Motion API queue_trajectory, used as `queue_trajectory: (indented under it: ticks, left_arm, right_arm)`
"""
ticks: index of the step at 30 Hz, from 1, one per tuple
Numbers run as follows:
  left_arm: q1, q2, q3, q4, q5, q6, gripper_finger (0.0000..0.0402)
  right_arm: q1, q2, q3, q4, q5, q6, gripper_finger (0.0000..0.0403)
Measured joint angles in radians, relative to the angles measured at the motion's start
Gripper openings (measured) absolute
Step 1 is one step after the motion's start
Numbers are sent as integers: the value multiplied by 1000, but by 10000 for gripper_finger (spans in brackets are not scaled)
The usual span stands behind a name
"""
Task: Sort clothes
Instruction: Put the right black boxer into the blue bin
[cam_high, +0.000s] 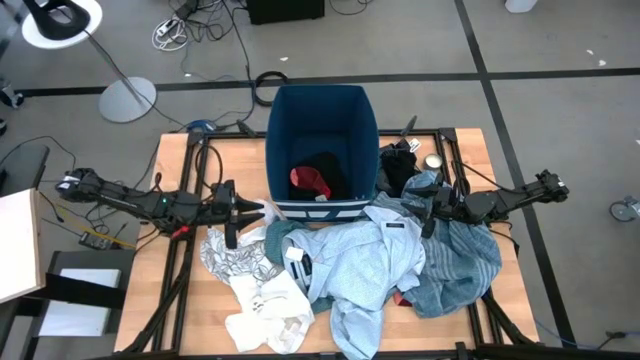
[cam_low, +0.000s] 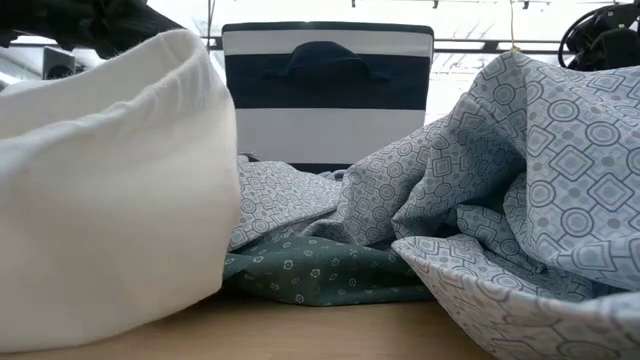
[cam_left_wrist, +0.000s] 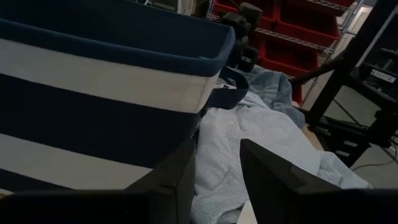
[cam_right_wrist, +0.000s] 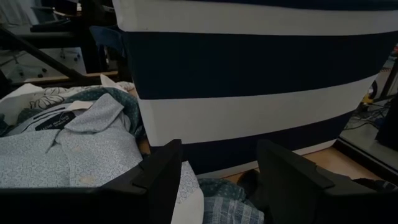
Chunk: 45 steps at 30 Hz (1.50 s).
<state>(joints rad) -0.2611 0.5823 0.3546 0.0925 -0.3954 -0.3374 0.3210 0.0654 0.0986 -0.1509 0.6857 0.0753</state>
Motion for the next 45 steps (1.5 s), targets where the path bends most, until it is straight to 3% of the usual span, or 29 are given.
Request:
queue_trajectory:
  ticks: [7, 11, 17, 20, 26, 33, 38, 45]
  left_arm:
    - [-2, 0, 0, -1, -3, -43, 131]
    - [-3, 0, 0, -2, -3, -60, 131]
    - [-3, 0, 0, -1, -4, -49, 131]
    - [-3, 0, 0, -1, -4, -39, 131]
    - [-3, 0, 0, -1, -5, -36, 131]
    - [-3, 0, 0, -5, -9, -35, 131]
    - [-3, 0, 0, -5, -13, -35, 131]
    - [-3, 0, 0, -5, -13, -35, 131]
  right_arm:
    - [0, 0, 0, 33, 0, 57, 210]
    - [-10, 0, 0, 169, 10, 97, 210]
    - [-31, 0, 1, 464, 126, -96, 210]
    - [-36, 0, 51, 467, 147, -170, 209]
    - [-49, 62, 251, 366, 333, -254, 198]
    - [-52, 290, 598, 131, 650, -333, 184]
    - [-52, 482, 826, 38, 754, -352, 184]
    - [-89, 695, 1051, 39, 819, -559, 185]
